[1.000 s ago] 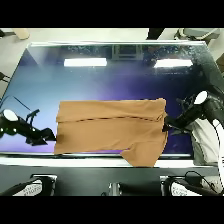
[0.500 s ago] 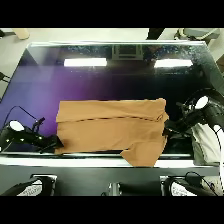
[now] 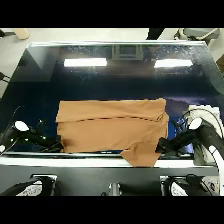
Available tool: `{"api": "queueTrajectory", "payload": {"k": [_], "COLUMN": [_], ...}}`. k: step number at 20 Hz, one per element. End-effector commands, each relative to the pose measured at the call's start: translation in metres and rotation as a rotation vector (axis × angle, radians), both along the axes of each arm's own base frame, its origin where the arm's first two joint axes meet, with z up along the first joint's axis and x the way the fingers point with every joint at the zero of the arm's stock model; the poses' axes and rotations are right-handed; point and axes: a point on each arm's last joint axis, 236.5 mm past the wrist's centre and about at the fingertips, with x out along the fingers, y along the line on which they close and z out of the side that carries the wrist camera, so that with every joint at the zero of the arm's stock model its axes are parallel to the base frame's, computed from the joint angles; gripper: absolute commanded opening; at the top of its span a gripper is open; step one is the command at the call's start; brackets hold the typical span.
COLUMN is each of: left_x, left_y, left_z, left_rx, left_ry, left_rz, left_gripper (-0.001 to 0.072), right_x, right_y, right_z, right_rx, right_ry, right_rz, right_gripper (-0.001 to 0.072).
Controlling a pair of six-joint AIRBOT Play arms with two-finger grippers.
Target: Fold the shirts.
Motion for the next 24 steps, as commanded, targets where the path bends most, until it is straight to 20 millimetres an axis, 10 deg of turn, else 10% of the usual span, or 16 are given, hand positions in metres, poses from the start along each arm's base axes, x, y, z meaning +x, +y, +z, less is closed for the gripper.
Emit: {"api": "queueTrajectory", "payload": {"k": [1, 5, 8, 12, 17, 24], "left_x": [0.001, 0.001, 0.003, 0.04, 0.128, 0.236], "left_y": [0.0, 0.0, 0.0, 0.007, 0.025, 0.028], "left_z": [0.0, 0.0, 0.001, 0.039, 0.117, 0.079], "left_rx": [-0.001, -0.003, -0.001, 0.025, 0.093, -0.006], "left_ry": [-0.007, -0.015, -0.025, -0.21, -0.471, -0.389], "left_rz": [-0.007, -0.02, -0.024, -0.077, 0.001, 0.032], "left_gripper": [0.0028, 0.0028, 0.0028, 0.0026, 0.0024, 0.0027], "right_x": [-0.001, 0.024, 0.028, 0.048, 0.171, 0.292], "right_y": [0.004, -0.004, -0.001, 0.002, -0.016, -0.009], "right_z": [-0.023, -0.031, -0.029, 0.01, 0.09, 0.06], "right_rx": [-0.01, -0.053, -0.043, 0.009, -0.027, 0.119], "right_ry": [-0.052, -0.157, -0.167, -0.196, -0.5, -0.52], "right_rz": [-0.056, -0.098, -0.112, -0.019, -0.143, -0.301], "right_gripper": [0.0475, 0.0343, 0.0015, 0.0014, 0.0013, 0.0014]}}
